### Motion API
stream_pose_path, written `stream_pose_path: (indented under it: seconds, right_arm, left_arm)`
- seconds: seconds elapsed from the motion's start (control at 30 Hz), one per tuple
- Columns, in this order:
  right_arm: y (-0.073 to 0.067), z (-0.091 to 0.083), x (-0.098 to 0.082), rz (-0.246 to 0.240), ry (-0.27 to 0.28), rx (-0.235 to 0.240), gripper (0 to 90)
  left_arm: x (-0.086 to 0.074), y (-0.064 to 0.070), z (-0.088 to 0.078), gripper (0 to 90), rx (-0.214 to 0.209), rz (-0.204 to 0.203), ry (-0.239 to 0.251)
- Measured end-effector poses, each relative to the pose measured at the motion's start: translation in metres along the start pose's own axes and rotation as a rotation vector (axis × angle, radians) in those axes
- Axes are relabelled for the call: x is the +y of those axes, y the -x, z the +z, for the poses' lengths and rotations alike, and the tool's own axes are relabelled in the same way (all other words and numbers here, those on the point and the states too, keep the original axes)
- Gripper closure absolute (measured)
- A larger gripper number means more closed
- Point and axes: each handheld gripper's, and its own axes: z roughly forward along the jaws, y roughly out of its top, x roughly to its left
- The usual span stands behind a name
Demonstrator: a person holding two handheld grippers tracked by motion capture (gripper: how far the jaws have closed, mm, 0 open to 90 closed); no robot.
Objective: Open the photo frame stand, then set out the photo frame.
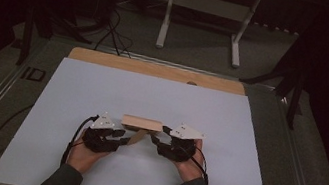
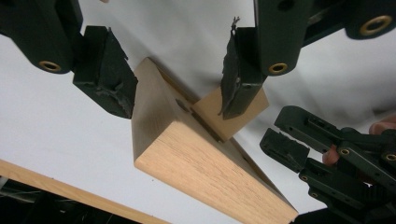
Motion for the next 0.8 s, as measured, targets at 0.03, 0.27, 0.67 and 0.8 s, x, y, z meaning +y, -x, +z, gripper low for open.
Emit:
stream_pose_path:
  seconds: [0.03,0.27,0.67,0.8]
  right_arm:
    - [0.0,-0.001,0.0,-0.004,0.0,-0.008,44.0]
    - [0.001,-0.005,0.001,0.011,0.006,-0.005,42.4]
    - [0.001,-0.012,0.003,0.028,0.015,0.018,40.9]
    - [0.004,-0.015,0.004,0.029,0.023,0.019,41.0]
  left_arm:
    - [0.0,0.0,-0.001,61.1,0.001,0.003,-0.001]
    - [0.001,0.0,-0.007,61.1,0.007,0.006,0.013]
    - [0.003,0.003,-0.012,61.1,-0.005,-0.001,0.034]
    - [0.003,0.004,-0.011,61.1,-0.005,-0.001,0.032]
